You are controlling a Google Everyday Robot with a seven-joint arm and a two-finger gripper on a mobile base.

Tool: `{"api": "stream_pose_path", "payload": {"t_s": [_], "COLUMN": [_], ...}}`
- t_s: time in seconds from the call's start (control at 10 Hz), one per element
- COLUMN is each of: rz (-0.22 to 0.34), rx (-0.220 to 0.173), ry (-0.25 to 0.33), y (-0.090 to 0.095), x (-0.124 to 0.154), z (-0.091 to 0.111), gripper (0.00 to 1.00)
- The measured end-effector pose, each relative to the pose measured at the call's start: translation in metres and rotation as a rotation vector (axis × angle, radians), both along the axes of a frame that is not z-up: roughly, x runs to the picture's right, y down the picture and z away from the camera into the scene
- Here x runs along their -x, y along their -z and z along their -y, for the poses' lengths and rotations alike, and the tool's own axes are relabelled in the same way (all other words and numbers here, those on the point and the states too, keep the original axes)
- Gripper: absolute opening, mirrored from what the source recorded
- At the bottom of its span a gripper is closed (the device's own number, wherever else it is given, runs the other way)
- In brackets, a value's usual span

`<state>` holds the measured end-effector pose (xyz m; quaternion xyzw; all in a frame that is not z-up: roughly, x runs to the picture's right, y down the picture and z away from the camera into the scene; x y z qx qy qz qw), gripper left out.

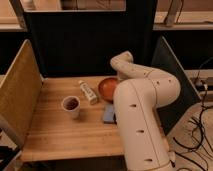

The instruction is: Drag the ceramic bowl in a circle

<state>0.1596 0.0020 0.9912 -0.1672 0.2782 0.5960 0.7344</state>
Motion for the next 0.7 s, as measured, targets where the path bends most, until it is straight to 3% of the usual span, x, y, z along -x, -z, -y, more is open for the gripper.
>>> {"api": "stream_pose_path", "payload": {"t_s": [0.3,0.7], "rz": [-0.043,-0.14], "rx": [-0.022,-0.124], "ry": [-0.018,0.003], "y": [0.006,0.016], "x": [-0.024,-0.055], "z": [0.01,0.058], "gripper": [0.0,0.0]}}
